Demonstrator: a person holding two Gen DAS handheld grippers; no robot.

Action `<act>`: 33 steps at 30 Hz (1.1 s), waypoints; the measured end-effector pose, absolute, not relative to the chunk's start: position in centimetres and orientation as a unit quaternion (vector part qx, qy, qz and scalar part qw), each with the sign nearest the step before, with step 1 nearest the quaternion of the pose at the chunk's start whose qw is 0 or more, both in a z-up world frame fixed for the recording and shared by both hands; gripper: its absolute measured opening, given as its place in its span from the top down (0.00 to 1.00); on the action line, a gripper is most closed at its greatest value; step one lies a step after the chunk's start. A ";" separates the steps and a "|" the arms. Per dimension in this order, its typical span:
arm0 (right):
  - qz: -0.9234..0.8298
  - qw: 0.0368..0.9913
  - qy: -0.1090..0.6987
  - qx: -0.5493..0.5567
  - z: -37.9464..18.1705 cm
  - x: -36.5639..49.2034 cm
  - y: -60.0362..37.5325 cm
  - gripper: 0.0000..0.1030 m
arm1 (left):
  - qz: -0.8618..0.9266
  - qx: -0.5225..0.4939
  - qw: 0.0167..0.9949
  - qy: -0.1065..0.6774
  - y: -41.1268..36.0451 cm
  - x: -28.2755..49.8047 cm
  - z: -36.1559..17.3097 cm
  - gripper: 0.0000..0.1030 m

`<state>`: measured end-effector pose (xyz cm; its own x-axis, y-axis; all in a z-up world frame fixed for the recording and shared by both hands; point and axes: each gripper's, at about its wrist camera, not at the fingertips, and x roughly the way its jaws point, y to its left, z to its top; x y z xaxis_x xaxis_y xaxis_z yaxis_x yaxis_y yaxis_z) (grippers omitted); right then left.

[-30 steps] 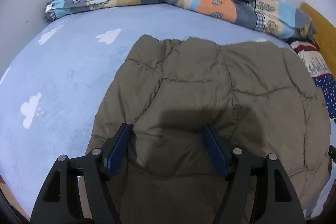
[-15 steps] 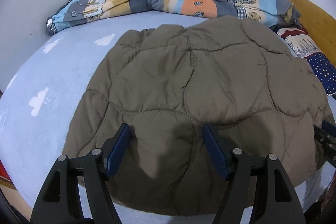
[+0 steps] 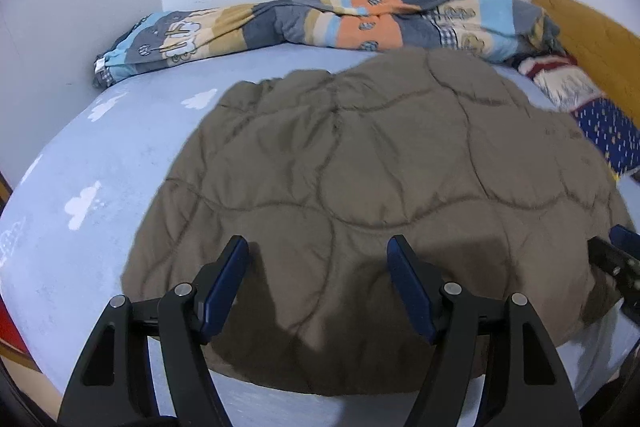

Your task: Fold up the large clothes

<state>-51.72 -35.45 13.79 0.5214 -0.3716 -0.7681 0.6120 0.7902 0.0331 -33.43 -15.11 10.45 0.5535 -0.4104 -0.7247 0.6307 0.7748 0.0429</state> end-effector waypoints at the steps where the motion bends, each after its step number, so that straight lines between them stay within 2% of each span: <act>1: -0.281 0.859 0.403 0.148 13.5 -51.4 -35.2 0.35 | -0.299 0.158 0.868 0.363 -15.3 -33.5 10.2 0.31; 7: -0.283 0.847 0.439 0.098 11.3 -49.7 -34.2 0.35 | -0.300 0.163 0.867 0.362 -15.7 -33.2 9.7 0.31; 12: -0.284 0.846 0.440 0.097 11.2 -49.8 -34.2 0.34 | -0.296 0.166 0.870 0.358 -15.8 -33.4 9.7 0.31; 19: -0.300 0.860 0.400 0.098 13.7 -51.8 -32.8 0.34 | -0.295 0.147 0.870 0.366 -14.2 -34.5 10.6 0.31; 25: -0.314 0.840 0.425 0.123 12.1 -52.5 -32.7 0.34 | -0.296 0.162 0.867 0.367 -14.7 -35.3 9.6 0.31; 33: -0.309 0.831 0.441 0.140 9.9 -51.8 -34.0 0.25 | -0.290 0.174 0.872 0.353 -15.3 -35.2 8.9 0.27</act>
<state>-51.82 -33.96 9.93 0.4201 -0.3900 -0.8194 0.6375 0.7694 -0.0393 -35.20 -15.29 8.86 0.5824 -0.3823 -0.7174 0.6285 0.7715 0.0991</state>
